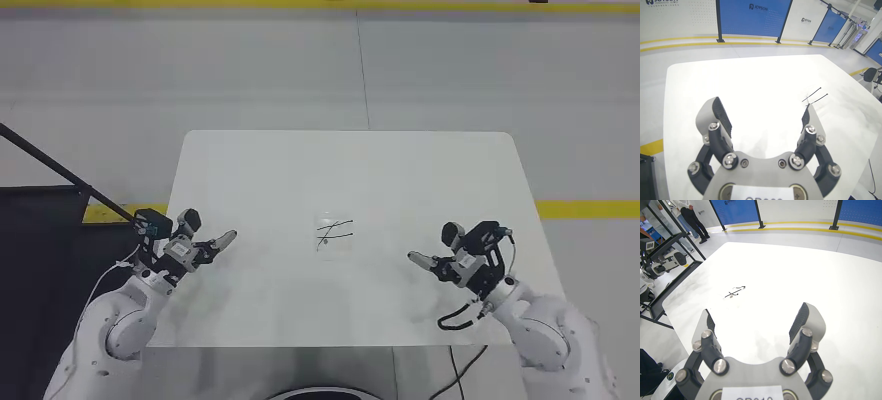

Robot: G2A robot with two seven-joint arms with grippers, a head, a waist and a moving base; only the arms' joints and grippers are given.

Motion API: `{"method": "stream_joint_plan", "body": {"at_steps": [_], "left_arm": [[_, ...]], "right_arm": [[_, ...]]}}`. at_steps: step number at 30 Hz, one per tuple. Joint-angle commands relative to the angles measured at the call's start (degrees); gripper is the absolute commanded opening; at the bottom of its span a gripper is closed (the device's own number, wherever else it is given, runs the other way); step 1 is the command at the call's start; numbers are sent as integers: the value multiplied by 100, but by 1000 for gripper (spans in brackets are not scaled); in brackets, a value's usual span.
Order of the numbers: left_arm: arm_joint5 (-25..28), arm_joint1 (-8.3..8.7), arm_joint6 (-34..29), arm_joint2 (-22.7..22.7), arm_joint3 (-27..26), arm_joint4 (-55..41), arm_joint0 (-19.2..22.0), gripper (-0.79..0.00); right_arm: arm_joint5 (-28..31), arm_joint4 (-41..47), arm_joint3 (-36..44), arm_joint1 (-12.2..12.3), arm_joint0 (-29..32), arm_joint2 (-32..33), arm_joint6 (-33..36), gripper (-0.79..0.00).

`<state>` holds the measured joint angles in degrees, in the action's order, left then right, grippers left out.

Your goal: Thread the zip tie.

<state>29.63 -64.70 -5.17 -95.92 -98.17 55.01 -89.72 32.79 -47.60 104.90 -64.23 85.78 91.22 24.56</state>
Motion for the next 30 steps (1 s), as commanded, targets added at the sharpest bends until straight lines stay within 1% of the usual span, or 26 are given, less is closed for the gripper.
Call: {"method": "stream_joint_plan", "body": {"at_steps": [1, 9, 11, 13, 15, 19, 22, 24, 26, 29, 30], "left_arm": [[-1, 0, 1, 1, 1, 1, 0, 0], [23, -3, 7, 27, -18, -39, -6, 0], [108, -7, -57, 85, -14, -238, -1, 0], [45, -10, -238, 115, 14, -513, 68, 0], [78, -13, -394, 147, 45, -841, 129, 0], [435, 9, -775, 99, 225, -1678, 223, 0], [568, 36, -1073, 42, 357, -2039, 294, 0], [654, 49, -1225, 46, 416, -2217, 325, 0], [722, 61, -1340, 38, 471, -2374, 352, 0], [755, 76, -1448, 43, 485, -2452, 367, 0], [782, 83, -1497, 51, 469, -2456, 369, 0]], "right_arm": [[5, 3, -2, -1, 4, 1, -13, 0], [11, 13, 32, -4, -6, -58, -32, 0], [2, 27, 23, -7, -134, -240, 129, 0], [-53, 185, -40, -17, -326, -450, 368, 0], [-44, 639, -202, -27, -568, -660, 706, 0], [-9, 1884, -743, -24, -1273, -1041, 1886, 0], [-10, 2829, -1258, -29, -1815, -1342, 2729, 0], [30, 3453, -1611, -44, -2131, -1524, 3092, 0], [-5, 3874, -1958, -61, -2403, -1682, 3335, 0], [-128, 4157, -2328, -87, -2695, -1883, 3495, 0], [-128, 4157, -2328, -87, -2695, -1883, 3495, 0]]}}
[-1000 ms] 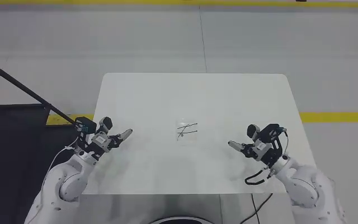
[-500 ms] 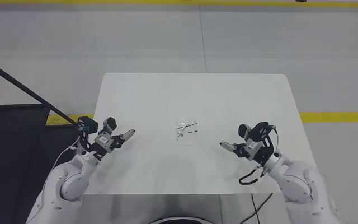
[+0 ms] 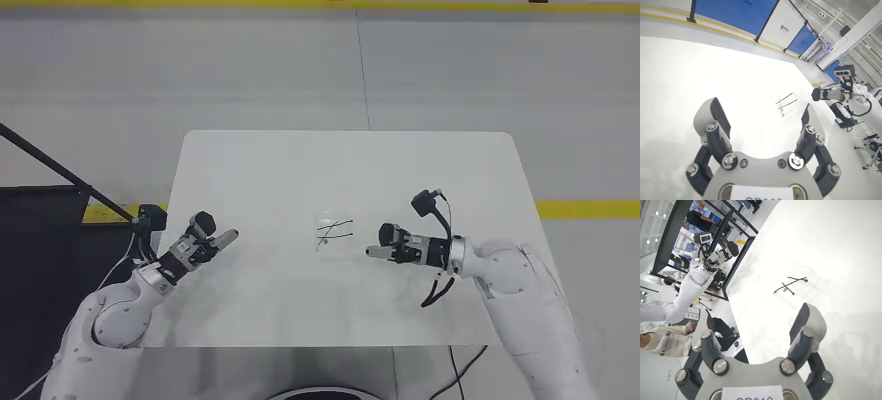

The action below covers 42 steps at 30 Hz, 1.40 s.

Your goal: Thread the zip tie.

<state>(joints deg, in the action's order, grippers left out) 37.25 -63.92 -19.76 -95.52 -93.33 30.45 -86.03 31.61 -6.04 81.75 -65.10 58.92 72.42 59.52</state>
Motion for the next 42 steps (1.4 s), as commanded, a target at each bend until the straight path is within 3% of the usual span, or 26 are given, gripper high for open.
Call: {"method": "stream_joint_plan", "body": {"at_steps": [1, 13, 27, 31, 35, 38, 42], "left_arm": [[-19, 13, -62, -14, -42, 88, 6, 0], [-54, 6, -34, 44, -95, 51, 0, 0], [-122, 17, -119, 100, -213, -432, -81, 0], [-122, 17, -119, 100, -213, -432, -81, 0], [-122, 17, -119, 100, -213, -432, -81, 0], [-122, 17, -119, 100, -213, -432, -81, 0], [-122, 17, -119, 100, -213, -432, -81, 0]], "right_arm": [[-9, 1, -12, 0, -9, -3, -1, 0], [-35, -14, -12, 0, 3, -8, -28, 0], [-2010, -800, -132, -127, -563, -874, -230, 0], [-2401, -1006, -247, -169, -754, -1090, -241, -154], [-2633, -1098, -351, -197, -854, -1194, -342, -169], [-2746, -1139, -364, -213, -894, -1257, -399, -256], [-2892, -1168, -440, -229, -968, -1310, -408, -308]]}}
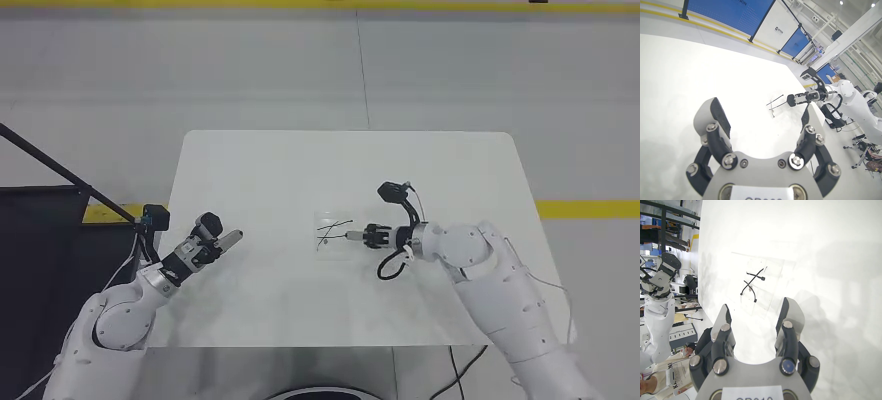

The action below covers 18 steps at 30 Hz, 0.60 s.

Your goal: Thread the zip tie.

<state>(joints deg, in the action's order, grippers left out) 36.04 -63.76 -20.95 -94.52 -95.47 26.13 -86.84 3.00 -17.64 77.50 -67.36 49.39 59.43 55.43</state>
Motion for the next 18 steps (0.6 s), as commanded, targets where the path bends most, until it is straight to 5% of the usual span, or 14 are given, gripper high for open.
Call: {"method": "stream_joint_plan", "body": {"at_steps": [1, 18], "left_arm": [[0, 0, 0, 0, 0, 0, 0, 0], [0, 0, 0, 0, 0, 0, 0, 0]], "right_arm": [[-63, -3, -39, -9, -36, -27, 7, -329], [-353, 61, -363, -113, -323, -280, -93, -483]]}}
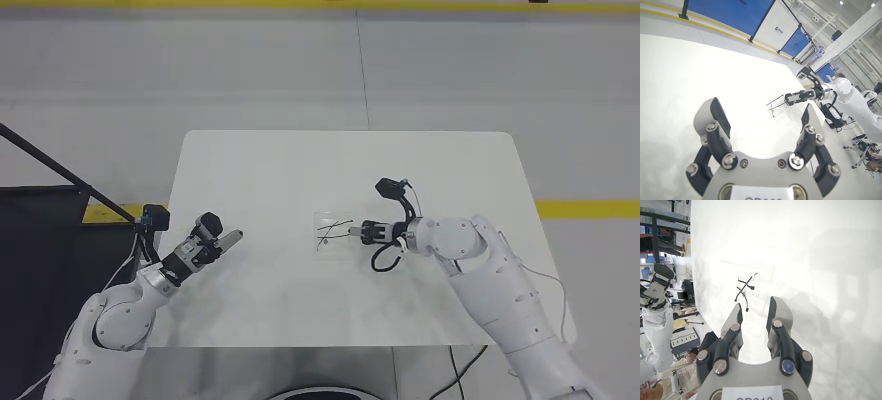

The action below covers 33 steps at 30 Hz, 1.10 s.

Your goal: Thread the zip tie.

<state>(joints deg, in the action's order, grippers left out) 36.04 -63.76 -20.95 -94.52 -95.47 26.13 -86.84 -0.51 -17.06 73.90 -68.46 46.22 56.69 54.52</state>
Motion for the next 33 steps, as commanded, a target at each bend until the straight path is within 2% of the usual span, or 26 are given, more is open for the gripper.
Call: {"method": "stream_joint_plan", "body": {"at_steps": [1, 10, 16, 21, 24, 33], "left_arm": [[0, 0, 0, 0, 0, 0, 0, 0], [0, 0, 0, 0, 0, 0, 0, 0], [0, 0, 0, 0, 0, 0, 0, 0], [0, 0, 0, 0, 0, 0, 0, 0], [0, 0, 0, 0, 0, 0, 0, 0], [0, 0, 0, 0, 0, 0, 0, 0]], "right_arm": [[-6, -2, -3, -6, -14, -18, 0, -493], [-43, -26, 24, -24, -42, -69, 12, -597], [-59, -36, 43, -39, -70, -110, 28, -634], [-48, -37, 23, -49, -93, -128, 36, -702], [-36, -37, 10, -54, -107, -139, 49, -785], [-2, 20, 38, -38, -74, -42, 32, -785]]}}
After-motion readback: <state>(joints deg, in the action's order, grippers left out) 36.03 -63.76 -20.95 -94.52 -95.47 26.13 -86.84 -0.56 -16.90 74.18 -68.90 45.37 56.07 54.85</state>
